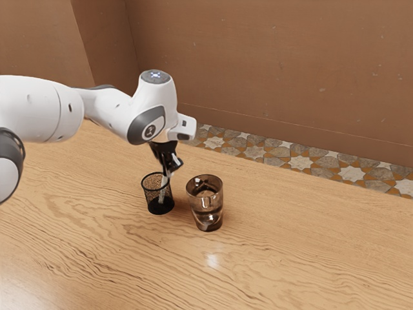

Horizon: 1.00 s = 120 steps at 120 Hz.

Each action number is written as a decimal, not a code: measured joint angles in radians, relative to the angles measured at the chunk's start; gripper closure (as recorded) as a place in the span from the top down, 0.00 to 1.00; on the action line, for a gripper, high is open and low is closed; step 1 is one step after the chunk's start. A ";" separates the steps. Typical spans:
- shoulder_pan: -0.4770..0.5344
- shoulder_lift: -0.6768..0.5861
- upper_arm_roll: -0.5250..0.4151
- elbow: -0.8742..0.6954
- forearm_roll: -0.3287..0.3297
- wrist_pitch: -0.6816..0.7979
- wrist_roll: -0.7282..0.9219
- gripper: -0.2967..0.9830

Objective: Take the marker out of the pen holder and place it to the left of the pen holder.

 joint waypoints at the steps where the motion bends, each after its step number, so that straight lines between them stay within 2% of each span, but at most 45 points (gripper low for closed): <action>1: 0.000 -0.003 0.000 -0.001 0.001 0.000 0.000 0.20; 30: 0.012 -0.233 0.007 -0.026 0.032 -0.034 -0.022 0.17; 49: 0.136 -0.292 0.008 -0.017 0.056 -0.180 -0.033 0.16; 67: 0.257 -0.225 0.005 0.009 0.053 -0.392 -0.033 0.16; 93: 0.311 -0.064 0.005 0.055 0.043 -0.650 -0.023 0.17; 120: 0.345 0.066 0.004 0.113 0.033 -0.816 -0.003 0.18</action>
